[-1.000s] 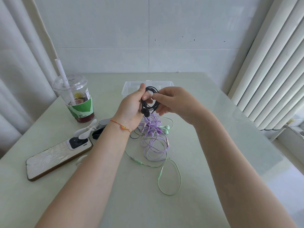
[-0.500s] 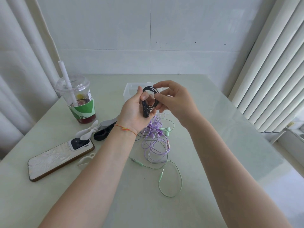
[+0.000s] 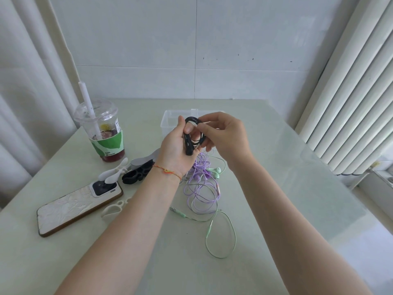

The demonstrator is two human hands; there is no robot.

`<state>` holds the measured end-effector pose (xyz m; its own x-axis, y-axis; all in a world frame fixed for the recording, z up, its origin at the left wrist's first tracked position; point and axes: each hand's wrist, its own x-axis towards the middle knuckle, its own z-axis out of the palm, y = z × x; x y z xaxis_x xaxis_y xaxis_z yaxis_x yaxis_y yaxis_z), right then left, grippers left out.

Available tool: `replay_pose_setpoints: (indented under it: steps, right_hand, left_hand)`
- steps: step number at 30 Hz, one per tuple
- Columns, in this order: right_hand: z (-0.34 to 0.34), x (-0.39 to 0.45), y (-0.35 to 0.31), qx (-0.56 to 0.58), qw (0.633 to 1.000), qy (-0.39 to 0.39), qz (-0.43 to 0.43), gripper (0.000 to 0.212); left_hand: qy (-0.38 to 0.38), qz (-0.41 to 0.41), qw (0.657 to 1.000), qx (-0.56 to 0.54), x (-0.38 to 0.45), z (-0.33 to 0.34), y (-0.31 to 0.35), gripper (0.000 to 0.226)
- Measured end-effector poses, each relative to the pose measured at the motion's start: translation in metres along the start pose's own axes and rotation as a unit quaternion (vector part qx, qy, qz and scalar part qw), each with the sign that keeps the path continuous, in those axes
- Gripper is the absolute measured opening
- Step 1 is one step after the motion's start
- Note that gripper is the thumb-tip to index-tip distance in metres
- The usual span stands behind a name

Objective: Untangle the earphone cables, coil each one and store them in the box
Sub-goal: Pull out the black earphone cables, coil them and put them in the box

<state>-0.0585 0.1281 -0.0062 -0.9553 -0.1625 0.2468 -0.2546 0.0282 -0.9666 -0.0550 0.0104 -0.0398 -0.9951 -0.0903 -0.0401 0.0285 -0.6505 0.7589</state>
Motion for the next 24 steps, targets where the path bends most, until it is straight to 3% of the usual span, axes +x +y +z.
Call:
replay_pose_setpoints:
  steps: [6,17,24]
  right_hand:
    - [0.000,-0.001,-0.002,-0.005,1.000,-0.022,0.012,0.014]
    - [0.002,-0.003,-0.008,-0.033,0.999,0.033,-0.007,0.004]
    - [0.025,-0.009,-0.001,-0.117,0.993,-0.001,-0.003,0.010]
  left_hand:
    - [0.008,0.014,0.999,0.030,-0.002,0.001,0.000,0.059]
    - [0.039,-0.005,0.989,0.144,-0.009,0.002,0.017,0.046]
    - [0.107,-0.020,0.938,0.328,-0.023,-0.035,0.034,0.025]
